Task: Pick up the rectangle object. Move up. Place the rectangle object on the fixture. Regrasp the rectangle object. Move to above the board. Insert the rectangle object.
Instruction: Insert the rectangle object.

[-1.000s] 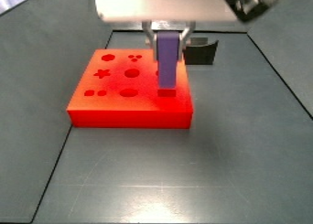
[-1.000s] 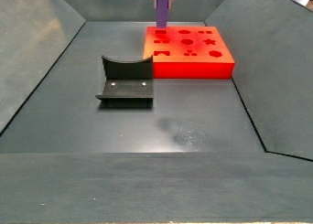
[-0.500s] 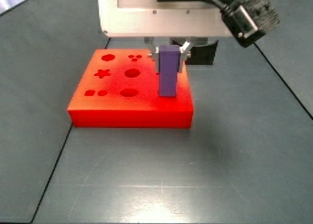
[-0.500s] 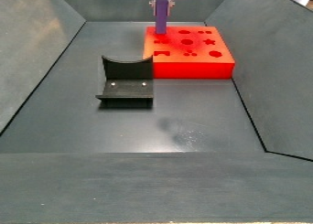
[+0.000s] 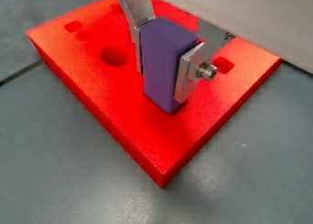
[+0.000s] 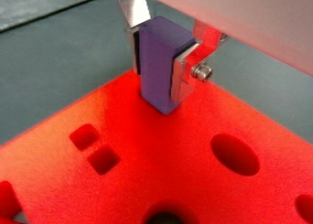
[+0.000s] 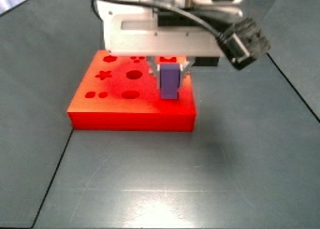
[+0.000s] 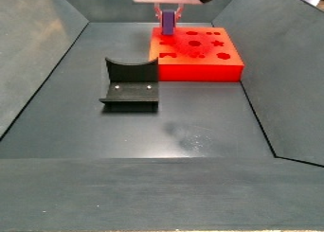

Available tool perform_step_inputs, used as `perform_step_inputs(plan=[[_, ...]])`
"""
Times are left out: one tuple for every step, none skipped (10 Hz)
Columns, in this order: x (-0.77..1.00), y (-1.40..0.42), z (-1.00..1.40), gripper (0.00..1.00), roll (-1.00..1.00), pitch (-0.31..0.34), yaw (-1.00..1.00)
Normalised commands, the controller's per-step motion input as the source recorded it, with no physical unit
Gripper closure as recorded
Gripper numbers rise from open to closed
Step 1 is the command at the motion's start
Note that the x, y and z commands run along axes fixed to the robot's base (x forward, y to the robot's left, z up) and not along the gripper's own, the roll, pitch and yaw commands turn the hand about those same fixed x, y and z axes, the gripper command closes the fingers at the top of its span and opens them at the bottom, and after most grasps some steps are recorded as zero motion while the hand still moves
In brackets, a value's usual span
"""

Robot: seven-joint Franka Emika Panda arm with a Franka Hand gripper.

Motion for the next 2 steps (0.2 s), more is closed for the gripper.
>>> perform_step_inputs(plan=[[-0.33, 0.0, -0.37, 1.0, -0.03, -0.439, 0.09], [0.0, 0.0, 0.0, 1.0, 0.0, 0.0, 0.0]])
